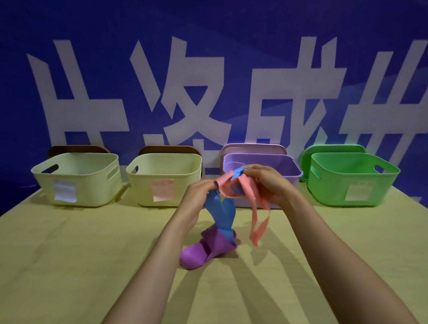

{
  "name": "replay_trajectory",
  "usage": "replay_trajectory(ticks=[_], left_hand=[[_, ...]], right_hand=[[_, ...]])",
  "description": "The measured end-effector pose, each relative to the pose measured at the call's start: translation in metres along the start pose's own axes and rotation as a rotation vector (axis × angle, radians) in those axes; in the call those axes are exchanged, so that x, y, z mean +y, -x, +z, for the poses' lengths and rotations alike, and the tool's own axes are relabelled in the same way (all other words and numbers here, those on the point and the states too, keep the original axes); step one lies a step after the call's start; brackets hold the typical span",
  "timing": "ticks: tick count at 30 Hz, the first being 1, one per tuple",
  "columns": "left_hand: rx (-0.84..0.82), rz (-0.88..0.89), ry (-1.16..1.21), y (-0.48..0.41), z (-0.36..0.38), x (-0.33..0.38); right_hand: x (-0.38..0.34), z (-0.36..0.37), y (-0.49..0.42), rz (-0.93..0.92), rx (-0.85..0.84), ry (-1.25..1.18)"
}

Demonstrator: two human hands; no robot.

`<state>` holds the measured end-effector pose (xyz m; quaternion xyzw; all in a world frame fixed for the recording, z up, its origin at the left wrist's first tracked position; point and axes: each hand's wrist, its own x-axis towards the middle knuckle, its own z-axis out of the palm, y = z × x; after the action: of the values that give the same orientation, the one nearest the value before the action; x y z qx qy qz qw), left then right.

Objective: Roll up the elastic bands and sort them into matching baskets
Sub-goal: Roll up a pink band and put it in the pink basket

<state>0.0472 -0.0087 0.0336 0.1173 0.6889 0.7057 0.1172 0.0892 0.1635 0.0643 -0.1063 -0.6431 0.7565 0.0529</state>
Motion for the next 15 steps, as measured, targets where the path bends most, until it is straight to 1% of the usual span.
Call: replay_trajectory(ticks=[3, 5, 6, 8, 9, 10, 11, 13, 15], left_hand=[[0.05, -0.076, 0.211, 0.005, 0.004, 0.003], [0.0, -0.072, 0.298, 0.006, 0.004, 0.003], [-0.061, -0.056, 0.291, 0.006, 0.003, 0.002], [-0.188, -0.042, 0.203, 0.004, 0.0, -0.004], [-0.208, -0.048, 0.167, 0.004, -0.001, -0.006], [-0.192, -0.037, 0.12, 0.007, -0.001, -0.007], [-0.126, -0.006, 0.067, 0.007, -0.001, -0.01], [0.03, 0.128, -0.124, 0.005, -0.003, -0.018], [0.063, 0.255, -0.259, 0.004, -0.005, -0.024]], right_hand=[[0.007, 0.005, 0.003, 0.141, -0.1, -0.166], [0.012, 0.009, 0.003, 0.138, -0.119, -0.229], [0.015, 0.009, 0.001, 0.098, -0.12, -0.203], [0.018, 0.007, 0.003, 0.014, -0.11, -0.055], [0.019, 0.006, 0.005, -0.005, -0.116, -0.004], [0.019, 0.003, 0.007, -0.01, -0.125, 0.011], [0.018, 0.0, 0.007, -0.011, -0.131, 0.011], [0.017, -0.004, 0.008, -0.009, -0.122, 0.006], [0.016, -0.007, 0.008, -0.002, -0.096, 0.041]])
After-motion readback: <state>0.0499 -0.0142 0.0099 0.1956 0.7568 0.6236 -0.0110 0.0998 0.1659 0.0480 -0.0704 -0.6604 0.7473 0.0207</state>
